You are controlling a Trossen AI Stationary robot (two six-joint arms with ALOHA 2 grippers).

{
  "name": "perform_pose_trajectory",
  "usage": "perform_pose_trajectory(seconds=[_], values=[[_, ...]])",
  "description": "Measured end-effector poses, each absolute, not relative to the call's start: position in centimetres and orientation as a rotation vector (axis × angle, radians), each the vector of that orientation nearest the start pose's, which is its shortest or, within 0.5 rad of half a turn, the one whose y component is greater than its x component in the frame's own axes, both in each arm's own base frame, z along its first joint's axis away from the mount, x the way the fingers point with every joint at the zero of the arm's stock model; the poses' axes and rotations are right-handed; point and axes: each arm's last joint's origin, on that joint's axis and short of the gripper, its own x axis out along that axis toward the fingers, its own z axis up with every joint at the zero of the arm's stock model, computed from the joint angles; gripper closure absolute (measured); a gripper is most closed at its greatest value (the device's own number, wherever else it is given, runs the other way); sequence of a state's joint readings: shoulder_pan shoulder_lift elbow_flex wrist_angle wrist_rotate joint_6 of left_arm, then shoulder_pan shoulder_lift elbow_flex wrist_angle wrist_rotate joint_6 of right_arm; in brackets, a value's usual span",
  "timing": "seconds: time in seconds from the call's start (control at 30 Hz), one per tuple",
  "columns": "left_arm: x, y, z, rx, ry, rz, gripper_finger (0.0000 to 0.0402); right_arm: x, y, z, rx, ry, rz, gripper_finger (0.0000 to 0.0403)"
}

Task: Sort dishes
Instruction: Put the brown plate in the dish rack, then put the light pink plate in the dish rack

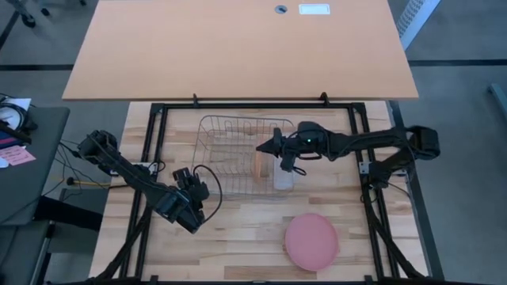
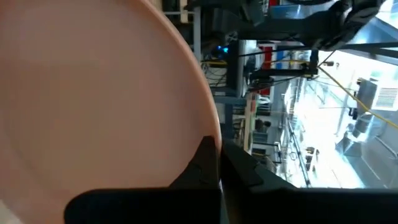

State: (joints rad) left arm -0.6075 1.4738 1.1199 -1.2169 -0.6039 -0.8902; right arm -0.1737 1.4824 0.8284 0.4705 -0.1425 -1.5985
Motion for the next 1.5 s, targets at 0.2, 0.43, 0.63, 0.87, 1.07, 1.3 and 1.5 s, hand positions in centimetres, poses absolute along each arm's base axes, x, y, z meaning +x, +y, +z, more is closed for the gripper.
perform_pose_trajectory(seconds=[0.2, 0.43, 0.63, 0.87, 1.07, 1.3, 1.5], values=[[21.4, -12.9, 25.6, 0.093, 1.094, 0.521, 0.0196, 32.6, -5.2, 23.4, -1.558, 0.186, 0.144, 0.0403], [21.5, -13.0, 25.9, 0.095, 1.088, 0.515, 0.0196, 32.9, -5.0, 22.5, -1.548, 0.218, 0.175, 0.0403], [21.7, -12.9, 26.0, 0.117, 1.041, 0.533, 0.0196, 32.9, -5.0, 22.3, -1.413, 0.261, 0.151, 0.0376], [22.7, -12.8, 26.2, 0.162, 0.949, 0.529, 0.0196, 33.0, -4.1, 22.4, -1.371, 0.239, 0.161, 0.0296], [22.9, -12.7, 26.1, 0.168, 0.940, 0.520, 0.0196, 33.3, -3.1, 23.2, -1.408, 0.216, 0.055, 0.0231], [22.3, -12.4, 24.6, 0.203, 0.979, 0.536, 0.0196, 33.5, -1.4, 23.9, -1.423, 0.167, -0.008, 0.0189], [21.8, -12.0, 23.2, 0.207, 1.014, 0.555, 0.0196, 32.7, 0.1, 25.0, -1.487, 0.204, -0.054, 0.0189]])
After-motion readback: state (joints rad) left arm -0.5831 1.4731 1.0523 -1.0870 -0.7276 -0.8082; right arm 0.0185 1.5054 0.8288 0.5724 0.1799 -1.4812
